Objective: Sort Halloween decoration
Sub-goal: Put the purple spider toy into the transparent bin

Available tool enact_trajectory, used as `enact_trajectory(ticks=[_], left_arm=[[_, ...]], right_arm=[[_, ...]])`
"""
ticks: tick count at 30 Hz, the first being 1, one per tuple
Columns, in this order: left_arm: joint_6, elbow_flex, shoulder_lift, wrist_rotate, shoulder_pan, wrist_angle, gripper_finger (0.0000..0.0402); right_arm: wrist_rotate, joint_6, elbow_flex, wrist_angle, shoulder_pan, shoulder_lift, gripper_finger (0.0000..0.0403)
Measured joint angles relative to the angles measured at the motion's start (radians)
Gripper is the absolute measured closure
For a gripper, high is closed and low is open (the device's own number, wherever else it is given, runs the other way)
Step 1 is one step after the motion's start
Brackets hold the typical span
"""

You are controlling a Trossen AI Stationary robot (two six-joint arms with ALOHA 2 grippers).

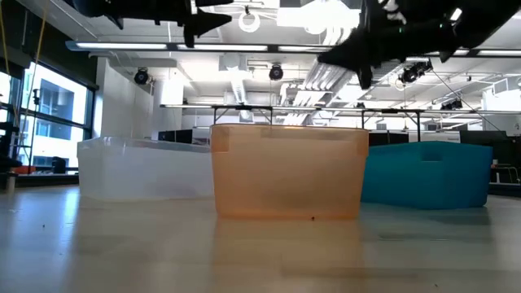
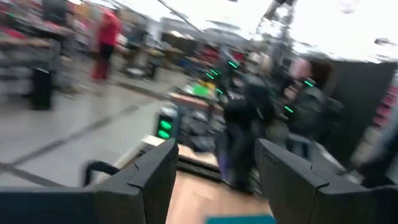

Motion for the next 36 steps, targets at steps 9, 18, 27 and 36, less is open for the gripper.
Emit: enact_trajectory(ticks=[9, 18, 27, 36], left_arm=[[-0.001, 0.000, 0.053, 0.094, -0.122, -0.006, 0.0200], [0.000, 0.000, 0.053, 0.091, -0.144, -0.006, 0.0200], [0.000, 0.000, 0.052, 0.091, -0.134, -0.006, 0.0200], [-0.002, 0.001, 0.049, 0.012, -0.064, 0.108, 0.0200]], right_arm=[[-0.165, -0.094, 0.103, 0.072, 0.019, 0.033, 0.0402], [-0.192, -0.136, 0.154, 0.061, 0.029, 0.063, 0.0402], [-0.188, -0.104, 0.154, 0.042, 0.036, 0.067, 0.0402], [-0.178, -0.088, 0.190, 0.018, 0.171, 0.364, 0.0402]])
